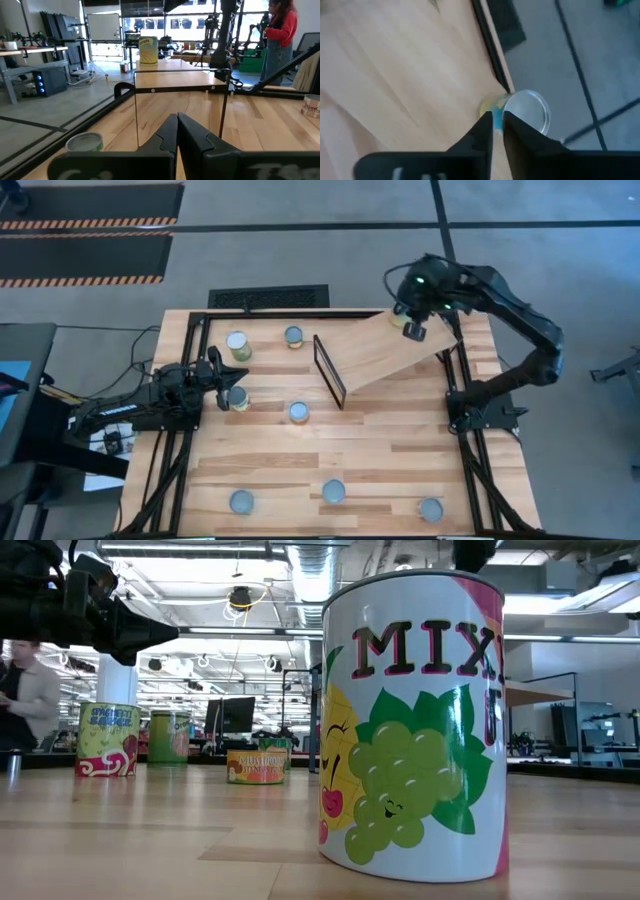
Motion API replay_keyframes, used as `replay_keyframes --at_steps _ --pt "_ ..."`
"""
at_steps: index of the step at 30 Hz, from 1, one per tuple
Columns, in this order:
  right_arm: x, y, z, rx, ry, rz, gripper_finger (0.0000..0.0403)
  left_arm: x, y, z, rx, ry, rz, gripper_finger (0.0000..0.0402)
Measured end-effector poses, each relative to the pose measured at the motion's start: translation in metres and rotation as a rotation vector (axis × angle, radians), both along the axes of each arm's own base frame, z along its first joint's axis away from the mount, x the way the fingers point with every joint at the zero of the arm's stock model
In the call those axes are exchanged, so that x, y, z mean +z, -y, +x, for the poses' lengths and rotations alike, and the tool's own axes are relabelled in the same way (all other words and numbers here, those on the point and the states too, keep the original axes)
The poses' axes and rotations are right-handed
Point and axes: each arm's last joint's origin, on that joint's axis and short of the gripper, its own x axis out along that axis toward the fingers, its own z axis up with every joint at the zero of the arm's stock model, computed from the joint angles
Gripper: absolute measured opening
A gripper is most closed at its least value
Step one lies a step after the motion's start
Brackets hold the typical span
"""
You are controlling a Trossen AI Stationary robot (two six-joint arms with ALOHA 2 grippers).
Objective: Pick and place cans onto a shelf
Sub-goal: Put the canned tomatoes on the shelf
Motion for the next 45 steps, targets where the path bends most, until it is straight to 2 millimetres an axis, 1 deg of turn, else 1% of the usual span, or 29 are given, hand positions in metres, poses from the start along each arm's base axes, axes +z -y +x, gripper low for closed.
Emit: replay_keyframes --at_steps 4,6,9,18,26,32,35,41,45 --pt "0.005 -0.024 -0.010 0.092 0.142 0.014 0.0011 0.000 0.000 0.000 0.000 -0.003 0.010 0.0000" --pt "0.003 -0.036 -0.016 0.126 0.199 0.036 0.0009 0.000 0.000 0.000 0.000 -0.004 0.012 0.0000" --pt "-0.005 -0.052 -0.020 0.170 0.278 0.041 0.0017 0.000 0.000 0.000 -0.005 -0.004 0.012 0.0000" --pt "-0.049 -0.092 -0.020 0.340 0.499 0.065 0.0004 0.000 0.001 0.000 -0.024 -0.003 0.013 0.0000" --pt "-0.092 -0.122 -0.005 0.504 0.668 0.085 0.0015 0.000 0.001 0.000 -0.034 -0.003 0.013 0.0000" --pt "-0.130 -0.144 0.006 0.606 0.733 0.113 0.0006 0.000 0.001 0.000 -0.035 -0.004 0.013 0.0000" --pt "-0.145 -0.154 0.008 0.625 0.774 0.154 0.0008 0.000 0.001 0.000 -0.035 -0.004 0.013 0.0000" --pt "-0.167 -0.174 0.012 0.658 0.845 0.254 0.0011 0.000 0.001 0.000 -0.034 -0.003 0.013 0.0000" --pt "-0.180 -0.188 0.014 0.656 0.825 0.345 0.0010 0.000 0.001 0.000 -0.034 -0.003 0.013 0.0000"
